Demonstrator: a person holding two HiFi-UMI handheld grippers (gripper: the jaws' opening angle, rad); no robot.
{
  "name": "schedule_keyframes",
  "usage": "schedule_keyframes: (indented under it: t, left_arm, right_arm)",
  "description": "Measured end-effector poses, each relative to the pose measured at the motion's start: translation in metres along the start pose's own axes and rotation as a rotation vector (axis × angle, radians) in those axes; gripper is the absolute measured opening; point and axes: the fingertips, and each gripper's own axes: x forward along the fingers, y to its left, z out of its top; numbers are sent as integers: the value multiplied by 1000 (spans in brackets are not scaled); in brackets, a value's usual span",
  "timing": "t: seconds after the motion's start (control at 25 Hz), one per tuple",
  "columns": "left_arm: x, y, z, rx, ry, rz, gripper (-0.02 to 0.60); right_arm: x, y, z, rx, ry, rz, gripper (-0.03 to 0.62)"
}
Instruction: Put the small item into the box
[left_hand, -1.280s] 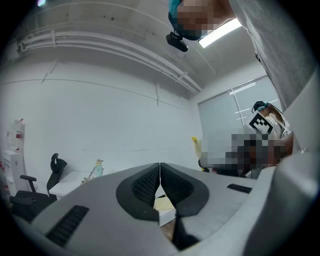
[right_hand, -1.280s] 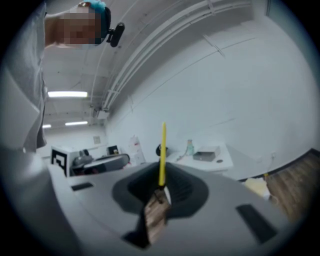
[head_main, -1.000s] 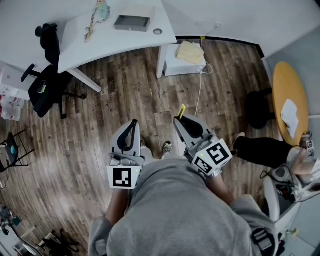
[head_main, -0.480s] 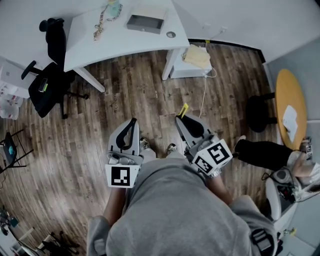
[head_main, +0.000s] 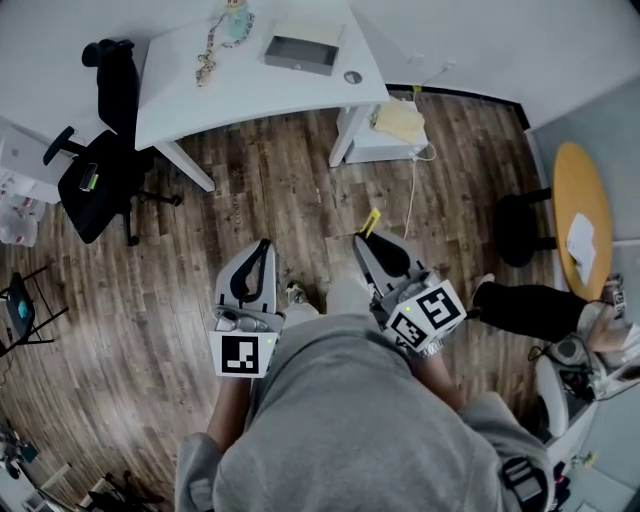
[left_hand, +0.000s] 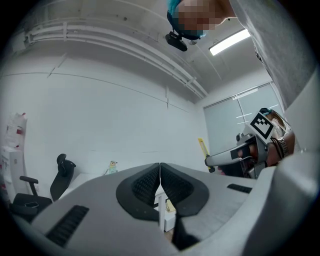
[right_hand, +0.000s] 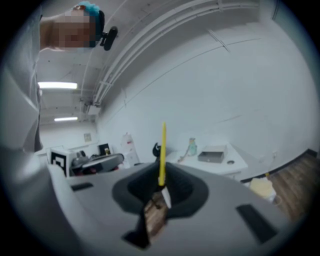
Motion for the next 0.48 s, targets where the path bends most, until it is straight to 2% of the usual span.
schedule_keyframes:
  t: [0.48]
  left_arm:
    - [20,36,-1,0,1,32,35]
  right_arm:
    - [40,-7,8,-10,1,20,64]
